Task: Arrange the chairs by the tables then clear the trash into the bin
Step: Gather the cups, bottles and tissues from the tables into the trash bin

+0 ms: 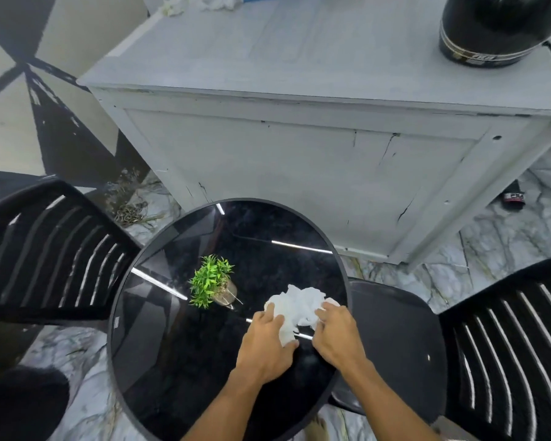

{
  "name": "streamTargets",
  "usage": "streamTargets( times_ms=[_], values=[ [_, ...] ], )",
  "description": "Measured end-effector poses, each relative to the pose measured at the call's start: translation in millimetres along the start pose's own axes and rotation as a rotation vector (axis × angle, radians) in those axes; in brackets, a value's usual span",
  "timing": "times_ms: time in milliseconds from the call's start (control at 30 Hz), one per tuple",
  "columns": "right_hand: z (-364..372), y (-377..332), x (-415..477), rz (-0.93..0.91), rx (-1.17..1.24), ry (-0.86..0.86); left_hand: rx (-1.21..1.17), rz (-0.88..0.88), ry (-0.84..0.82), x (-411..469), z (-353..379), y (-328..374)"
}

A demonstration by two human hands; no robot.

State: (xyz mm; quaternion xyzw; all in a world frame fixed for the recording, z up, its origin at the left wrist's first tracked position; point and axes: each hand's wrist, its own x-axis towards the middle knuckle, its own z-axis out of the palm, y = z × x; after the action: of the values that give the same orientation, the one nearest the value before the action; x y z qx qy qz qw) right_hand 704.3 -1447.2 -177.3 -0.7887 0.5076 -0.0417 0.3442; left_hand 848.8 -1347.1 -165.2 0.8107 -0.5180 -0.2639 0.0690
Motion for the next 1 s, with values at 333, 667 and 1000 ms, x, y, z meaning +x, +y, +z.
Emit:
streamTargets(
  times_ms=[333,667,1000],
  values=[
    [19,-12,-20,0.009,-0.143,-0.126,-0.085,-0.035,0.131,-17,18,-26],
    [82,-103,-63,-0.189,0.082,-0.14,-0.398,-0.303,0.51,-119,-17,-114],
    [177,-277,-129,-0.387,0.177,-0.306,-0.589,-0.64,0.72,-282,-76,-256]
  ],
)
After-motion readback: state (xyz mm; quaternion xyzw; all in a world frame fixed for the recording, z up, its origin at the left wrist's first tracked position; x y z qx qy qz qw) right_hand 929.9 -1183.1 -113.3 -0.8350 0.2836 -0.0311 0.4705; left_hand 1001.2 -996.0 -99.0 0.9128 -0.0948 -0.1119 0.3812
